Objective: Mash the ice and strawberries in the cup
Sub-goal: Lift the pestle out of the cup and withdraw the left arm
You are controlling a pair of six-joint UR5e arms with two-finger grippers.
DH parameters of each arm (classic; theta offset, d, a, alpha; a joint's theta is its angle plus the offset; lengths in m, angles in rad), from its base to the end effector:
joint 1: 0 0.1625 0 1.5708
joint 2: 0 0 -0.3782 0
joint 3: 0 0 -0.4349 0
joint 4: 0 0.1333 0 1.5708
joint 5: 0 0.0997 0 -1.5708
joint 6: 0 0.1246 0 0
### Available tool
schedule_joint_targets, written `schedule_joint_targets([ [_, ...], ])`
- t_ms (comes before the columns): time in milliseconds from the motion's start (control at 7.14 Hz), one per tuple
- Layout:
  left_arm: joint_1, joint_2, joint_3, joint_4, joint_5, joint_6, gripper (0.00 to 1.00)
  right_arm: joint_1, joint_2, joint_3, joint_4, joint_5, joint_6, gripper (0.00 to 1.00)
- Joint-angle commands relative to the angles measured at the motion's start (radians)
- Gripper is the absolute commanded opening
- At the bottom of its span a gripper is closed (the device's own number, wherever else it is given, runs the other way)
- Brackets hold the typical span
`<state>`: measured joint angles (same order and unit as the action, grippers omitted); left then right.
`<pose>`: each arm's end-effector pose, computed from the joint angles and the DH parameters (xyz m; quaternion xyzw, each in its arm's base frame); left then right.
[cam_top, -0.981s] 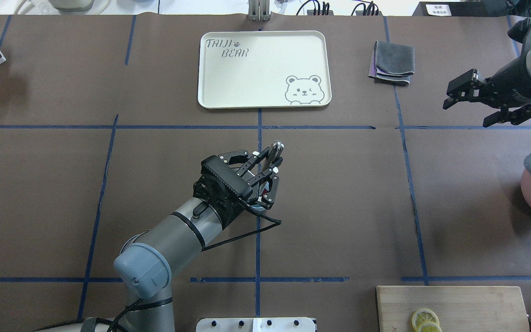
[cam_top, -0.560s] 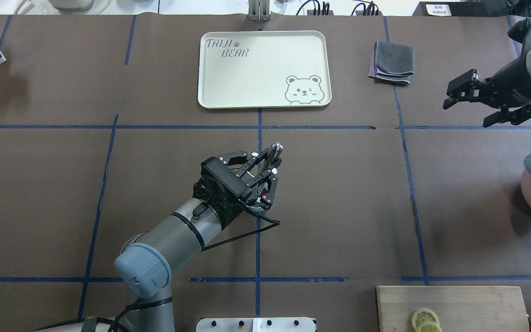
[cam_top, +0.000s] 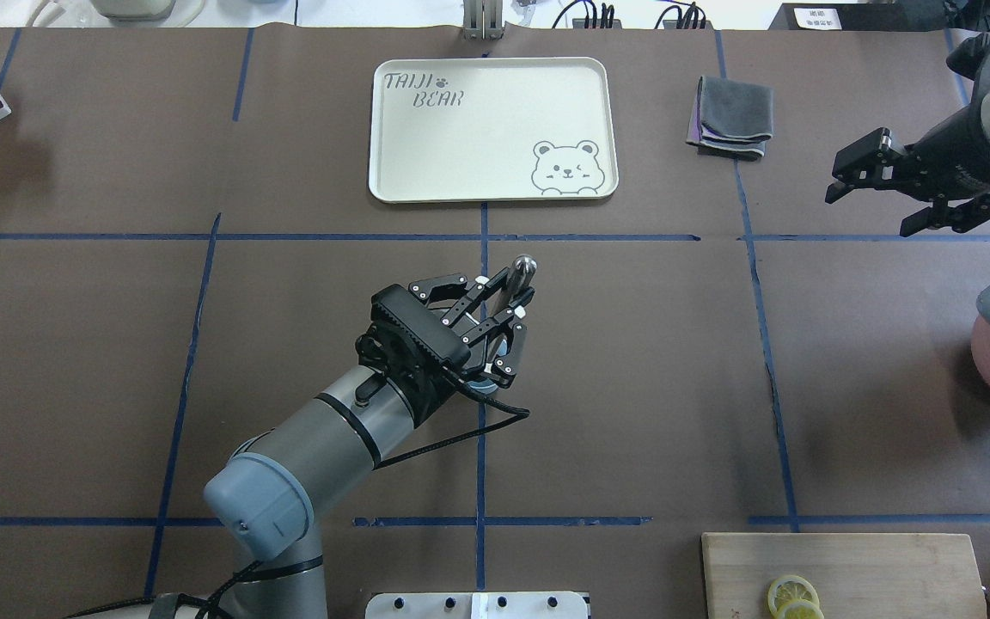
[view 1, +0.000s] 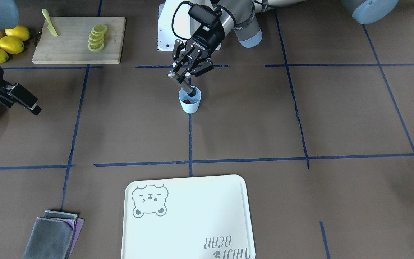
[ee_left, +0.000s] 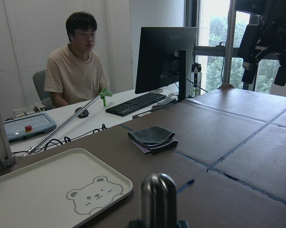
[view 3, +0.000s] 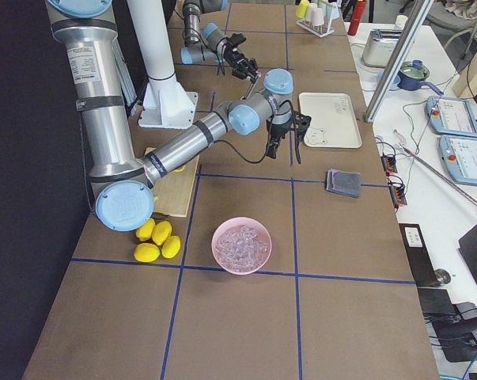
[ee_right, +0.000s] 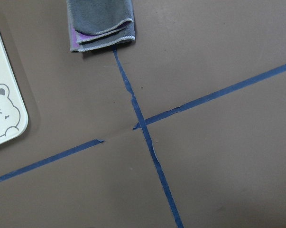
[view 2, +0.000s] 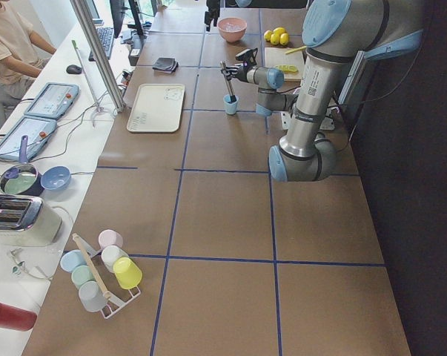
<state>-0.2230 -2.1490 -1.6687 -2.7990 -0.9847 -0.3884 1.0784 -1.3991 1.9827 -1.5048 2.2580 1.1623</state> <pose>0.5515 -0.3324 0.0789 0.6319 0.4869 0.0475 0.6012 -0.2194 -0.5237 0.3119 -0.0317 -0.4373 0.1918 0.8781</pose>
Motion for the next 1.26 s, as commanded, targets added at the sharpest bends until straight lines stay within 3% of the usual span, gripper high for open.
schedule_joint_targets([
  [0,-0.022,-0.003,-0.121,0.091,-0.006,-0.003,0.00,0.000,-0.001,-0.002,0.000,0.000,-0.004,1.00],
  [280,-0.093,0.003,-0.231,0.353,-0.025,-0.013,0.00,0.000,-0.004,-0.007,0.000,-0.002,-0.010,1.00],
  [560,-0.154,0.052,-0.232,0.473,-0.104,-0.018,0.00,0.000,-0.004,-0.018,0.000,-0.011,-0.015,1.00],
  [841,-0.318,0.054,-0.232,0.674,-0.330,-0.085,0.00,-0.002,-0.004,-0.031,0.000,-0.014,-0.016,1.00],
  [1121,-0.459,0.172,-0.232,0.722,-0.557,-0.180,0.00,-0.002,-0.007,-0.112,0.110,-0.020,-0.015,1.00],
])
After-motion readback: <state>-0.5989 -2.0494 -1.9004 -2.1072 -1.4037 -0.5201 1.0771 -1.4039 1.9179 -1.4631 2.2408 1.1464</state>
